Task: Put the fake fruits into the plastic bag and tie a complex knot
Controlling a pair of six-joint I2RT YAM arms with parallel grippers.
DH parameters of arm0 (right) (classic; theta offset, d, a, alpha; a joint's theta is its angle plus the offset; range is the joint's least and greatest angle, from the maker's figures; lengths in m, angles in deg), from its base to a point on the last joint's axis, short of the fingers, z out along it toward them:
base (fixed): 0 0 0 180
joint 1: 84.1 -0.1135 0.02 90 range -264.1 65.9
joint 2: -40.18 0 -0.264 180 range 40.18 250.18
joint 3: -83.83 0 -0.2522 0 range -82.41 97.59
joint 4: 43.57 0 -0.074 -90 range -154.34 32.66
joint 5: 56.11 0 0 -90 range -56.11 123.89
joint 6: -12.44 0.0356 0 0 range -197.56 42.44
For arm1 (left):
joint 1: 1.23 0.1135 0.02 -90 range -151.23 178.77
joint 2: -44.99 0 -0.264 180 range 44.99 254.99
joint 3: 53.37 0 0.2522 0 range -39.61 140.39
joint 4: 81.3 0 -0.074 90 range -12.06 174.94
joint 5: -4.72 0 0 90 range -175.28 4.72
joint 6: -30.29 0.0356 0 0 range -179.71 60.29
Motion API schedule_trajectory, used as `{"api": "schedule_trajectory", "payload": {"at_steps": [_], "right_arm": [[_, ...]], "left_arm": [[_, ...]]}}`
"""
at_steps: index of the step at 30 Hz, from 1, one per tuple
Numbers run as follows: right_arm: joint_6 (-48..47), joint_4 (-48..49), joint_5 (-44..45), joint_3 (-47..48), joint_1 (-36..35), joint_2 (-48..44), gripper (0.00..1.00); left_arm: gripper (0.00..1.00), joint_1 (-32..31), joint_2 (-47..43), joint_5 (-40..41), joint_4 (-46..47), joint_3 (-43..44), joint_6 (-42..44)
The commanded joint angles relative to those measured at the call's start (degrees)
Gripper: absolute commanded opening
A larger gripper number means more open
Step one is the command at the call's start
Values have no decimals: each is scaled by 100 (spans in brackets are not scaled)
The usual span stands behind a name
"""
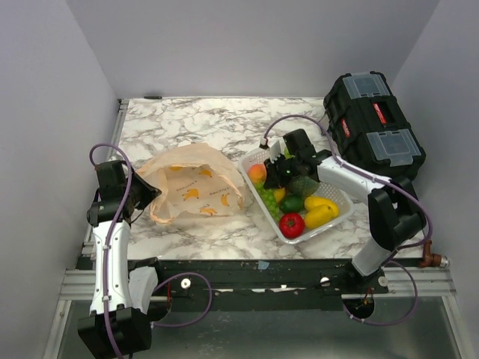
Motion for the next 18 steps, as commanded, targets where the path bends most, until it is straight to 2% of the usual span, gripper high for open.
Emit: {"api": "schedule_trajectory", "payload": {"at_steps": [1,7,12,18], "right_arm": [[-79,-616,-277,15,-31,-221,1],[0,-717,-59,154,14,-1092,1],[234,-456,-251,-310,15,-2220,1],[-100,-660,-141,-297,15,-2966,1]], "left_arm": [[0,-23,9,-142,84,25,-77],[0,-21,11,-123,84,22,-56],[0,-21,35,-192,84,25,-86],[0,-23,4,-204,77,1,-76]]}}
